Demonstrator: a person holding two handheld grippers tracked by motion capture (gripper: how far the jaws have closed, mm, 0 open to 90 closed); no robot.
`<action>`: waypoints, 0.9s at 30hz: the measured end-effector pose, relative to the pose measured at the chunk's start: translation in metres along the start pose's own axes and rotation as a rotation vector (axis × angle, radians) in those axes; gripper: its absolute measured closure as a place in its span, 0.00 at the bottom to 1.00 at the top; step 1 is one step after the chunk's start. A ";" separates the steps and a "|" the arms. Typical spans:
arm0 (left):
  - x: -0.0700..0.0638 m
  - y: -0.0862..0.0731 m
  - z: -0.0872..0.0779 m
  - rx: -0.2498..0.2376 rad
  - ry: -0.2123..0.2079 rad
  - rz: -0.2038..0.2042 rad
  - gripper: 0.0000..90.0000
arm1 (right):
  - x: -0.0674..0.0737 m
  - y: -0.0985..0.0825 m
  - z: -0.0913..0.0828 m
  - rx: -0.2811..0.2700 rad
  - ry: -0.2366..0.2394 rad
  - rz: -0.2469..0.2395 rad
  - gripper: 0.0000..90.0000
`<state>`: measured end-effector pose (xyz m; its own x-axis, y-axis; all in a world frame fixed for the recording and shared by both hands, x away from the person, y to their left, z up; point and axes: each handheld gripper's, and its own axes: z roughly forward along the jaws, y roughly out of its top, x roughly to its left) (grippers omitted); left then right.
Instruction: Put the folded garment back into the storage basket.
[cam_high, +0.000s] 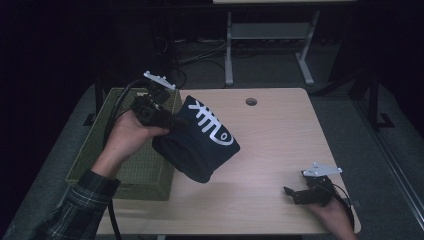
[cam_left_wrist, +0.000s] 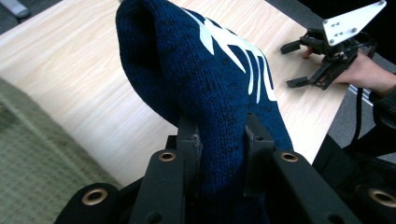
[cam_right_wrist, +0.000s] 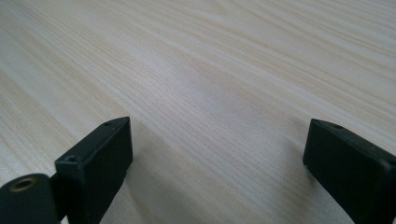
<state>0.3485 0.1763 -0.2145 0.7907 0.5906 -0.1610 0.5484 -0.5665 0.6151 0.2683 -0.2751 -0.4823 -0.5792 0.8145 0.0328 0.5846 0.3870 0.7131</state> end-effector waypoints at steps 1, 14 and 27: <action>0.001 0.000 -0.003 -0.002 0.004 -0.005 0.82 | 0.000 0.000 0.000 0.000 0.000 0.000 0.09; 0.020 -0.005 -0.052 -0.053 0.066 -0.069 0.82 | 0.000 0.000 0.000 0.000 0.001 0.001 0.09; 0.045 -0.030 -0.091 -0.092 0.131 -0.149 0.82 | 0.000 0.000 0.000 0.002 0.001 0.000 0.09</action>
<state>0.3430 0.2723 -0.1695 0.6575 0.7369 -0.1571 0.6244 -0.4162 0.6610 0.2683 -0.2751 -0.4822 -0.5798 0.8141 0.0331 0.5855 0.3880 0.7118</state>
